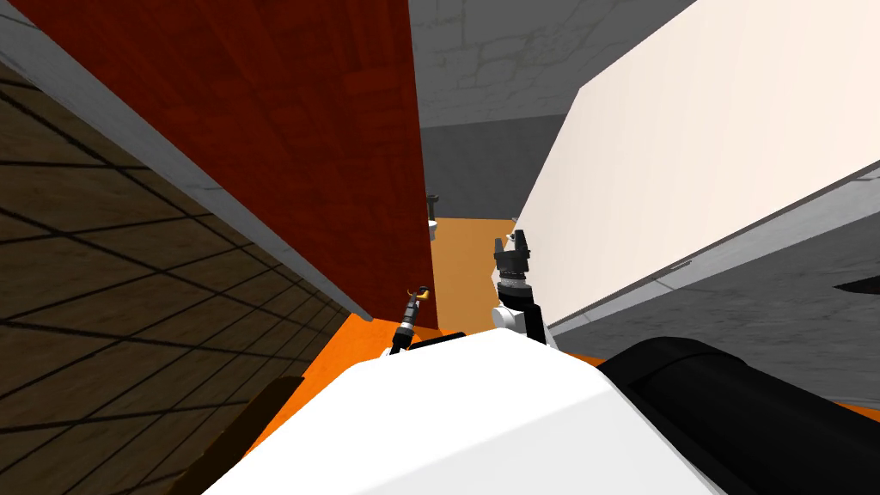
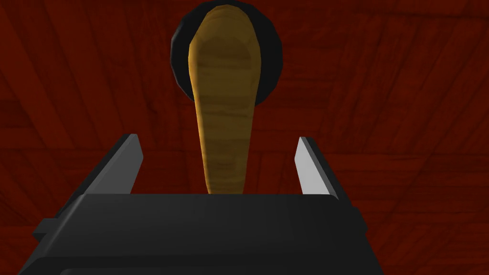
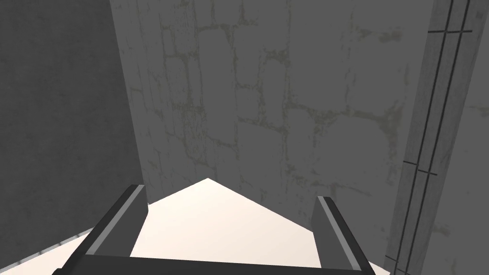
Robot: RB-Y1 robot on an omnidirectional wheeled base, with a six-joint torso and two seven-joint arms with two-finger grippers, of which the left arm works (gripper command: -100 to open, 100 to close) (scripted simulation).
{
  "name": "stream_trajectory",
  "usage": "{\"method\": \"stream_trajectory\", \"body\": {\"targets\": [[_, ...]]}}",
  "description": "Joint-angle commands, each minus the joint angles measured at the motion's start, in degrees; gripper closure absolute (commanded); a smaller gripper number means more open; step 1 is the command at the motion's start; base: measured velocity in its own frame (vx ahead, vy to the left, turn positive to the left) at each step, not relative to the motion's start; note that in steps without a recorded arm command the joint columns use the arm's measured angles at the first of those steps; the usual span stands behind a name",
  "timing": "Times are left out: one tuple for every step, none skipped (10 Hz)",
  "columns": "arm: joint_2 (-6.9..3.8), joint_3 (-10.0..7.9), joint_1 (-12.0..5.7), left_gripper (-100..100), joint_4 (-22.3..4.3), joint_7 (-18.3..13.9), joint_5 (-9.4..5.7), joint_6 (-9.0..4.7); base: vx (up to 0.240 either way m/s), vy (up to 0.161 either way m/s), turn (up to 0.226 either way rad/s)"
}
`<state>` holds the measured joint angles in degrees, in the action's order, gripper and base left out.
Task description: Push the door open
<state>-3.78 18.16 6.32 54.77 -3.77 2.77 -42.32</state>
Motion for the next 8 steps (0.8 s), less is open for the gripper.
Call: {"method": "stream_trajectory", "body": {"targets": [[0.55,-0.32,-0.48,-100,-0.68,0.12,-0.1,-0.09,0.16,-0.05,-0.028],[0.33,-0.19,-0.32,-100,-0.39,0.06,-0.06,-0.02,0.074,-0.02,-0.003],[0.33,-0.19,-0.32,100,-0.39,0.06,-0.06,-0.02,-0.009,0.001,0.006],[0.33,-0.19,-0.32,100,-0.39,0.06,-0.06,-0.02,-0.024,0.011,-0.013],[0.33,-0.19,-0.32,100,-0.39,0.06,-0.06,-0.02,-0.01,0.012,-0.016],[0.33,-0.19,-0.32,100,-0.39,0.06,-0.06,-0.02,0.0,0.0,0.0],[0.33,-0.19,-0.32,100,-0.39,0.06,-0.06,-0.02,0.0,0.0,0.0],[0.33,-0.19,-0.32,100,-0.39,0.06,-0.06,-0.02,0.0,0.0,0.0]]}}
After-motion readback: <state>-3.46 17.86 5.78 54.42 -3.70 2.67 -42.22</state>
